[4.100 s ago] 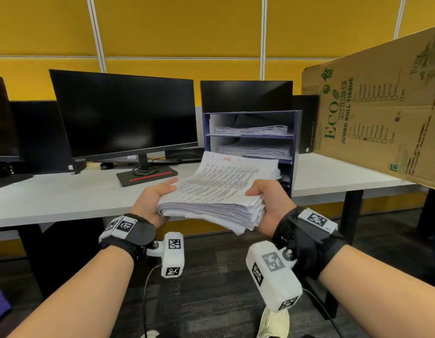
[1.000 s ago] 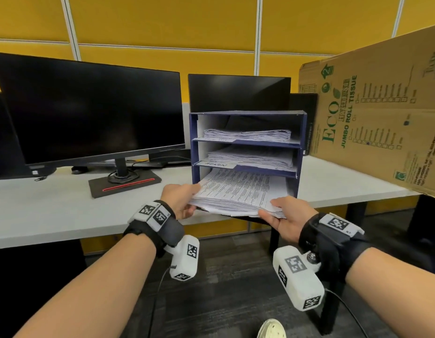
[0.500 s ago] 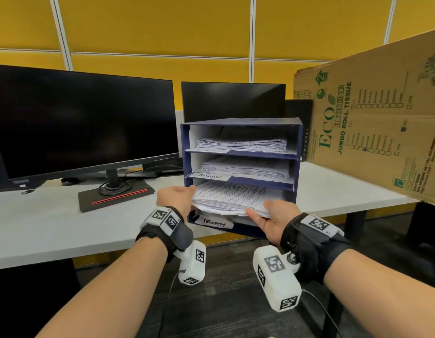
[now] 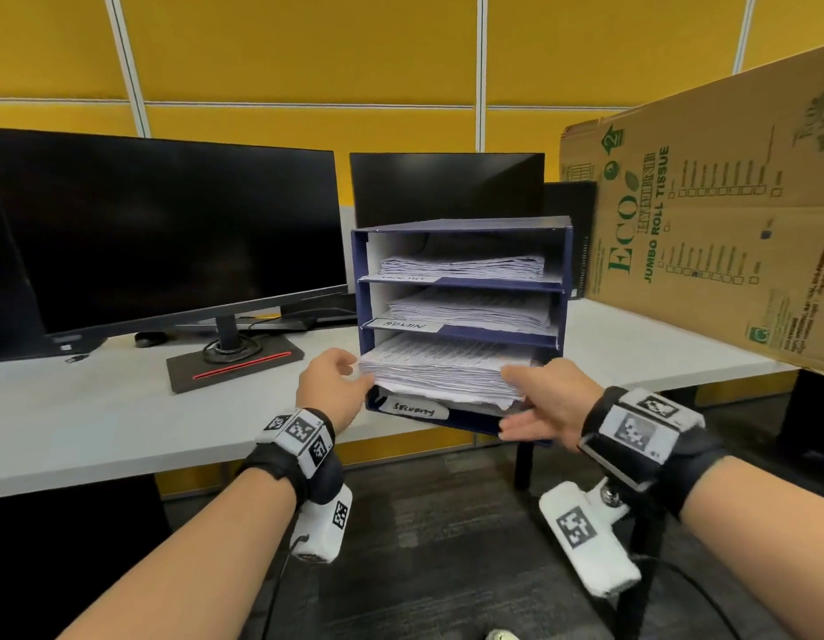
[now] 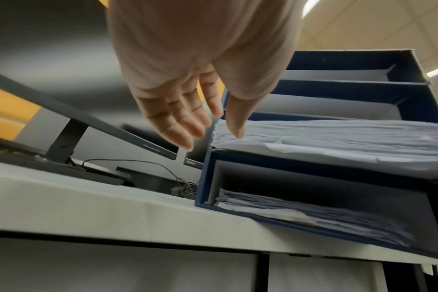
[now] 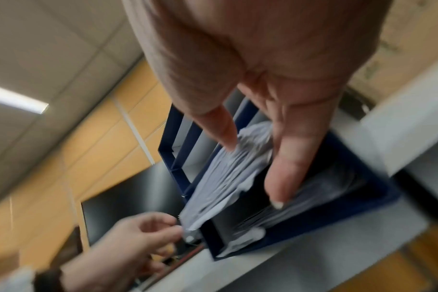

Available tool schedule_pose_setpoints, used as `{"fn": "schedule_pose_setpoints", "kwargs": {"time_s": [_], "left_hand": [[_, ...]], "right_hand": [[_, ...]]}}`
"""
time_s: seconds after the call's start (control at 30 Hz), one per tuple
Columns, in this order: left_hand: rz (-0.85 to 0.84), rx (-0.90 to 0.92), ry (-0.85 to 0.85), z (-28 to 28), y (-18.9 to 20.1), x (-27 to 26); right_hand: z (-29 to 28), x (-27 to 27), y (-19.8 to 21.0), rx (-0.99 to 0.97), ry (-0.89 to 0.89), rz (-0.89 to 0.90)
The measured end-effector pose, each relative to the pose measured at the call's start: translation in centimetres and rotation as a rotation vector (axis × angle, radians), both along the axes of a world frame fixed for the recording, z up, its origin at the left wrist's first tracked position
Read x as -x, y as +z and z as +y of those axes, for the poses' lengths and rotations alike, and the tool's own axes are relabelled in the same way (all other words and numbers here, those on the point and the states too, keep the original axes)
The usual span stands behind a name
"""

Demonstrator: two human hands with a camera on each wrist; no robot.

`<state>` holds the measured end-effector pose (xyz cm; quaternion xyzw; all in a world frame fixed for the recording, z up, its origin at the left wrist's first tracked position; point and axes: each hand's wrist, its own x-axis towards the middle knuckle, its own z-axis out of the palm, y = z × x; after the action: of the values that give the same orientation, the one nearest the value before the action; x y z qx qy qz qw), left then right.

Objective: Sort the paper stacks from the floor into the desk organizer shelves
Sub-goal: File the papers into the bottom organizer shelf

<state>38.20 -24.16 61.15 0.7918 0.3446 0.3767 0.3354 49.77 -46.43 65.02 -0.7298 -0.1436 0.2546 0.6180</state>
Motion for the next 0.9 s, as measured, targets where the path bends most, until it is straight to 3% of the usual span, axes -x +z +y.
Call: {"fn": "schedule_pose_setpoints", "kwargs": {"time_s": [0.2, 0.3, 0.43, 0.53, 0.73, 0.9], "left_hand": [[0.118, -0.19, 0.009, -1.5, 0.6, 0.0], [0.136, -0.235, -0.037, -2.1, 0.9, -0.3], [0.126, -0.245, -0.067, -2.8, 0.5, -0.8], [0.174, -0.325, -0.095, -3.2, -0.1, -1.1], [0.322, -0.519, -0.084, -2.7, 0.0, -1.2], [0.315, -0.653, -0.08, -1.9, -0.2, -1.2]], "right_hand": [[-2.4, -0.3, 0.6, 0.492, 0.018, -0.723], [-2.0, 0.3, 1.3, 0.548, 0.027, -1.103], [-0.1, 0.5, 1.5, 0.56, 0.194, -1.401], [2.0, 0.5, 1.6, 0.652, 0.304, -1.478], [4.9, 0.3, 1.5, 0.873, 0.362, -1.461], [5.3, 0.0, 1.5, 0.931, 0.385, -1.426]]}}
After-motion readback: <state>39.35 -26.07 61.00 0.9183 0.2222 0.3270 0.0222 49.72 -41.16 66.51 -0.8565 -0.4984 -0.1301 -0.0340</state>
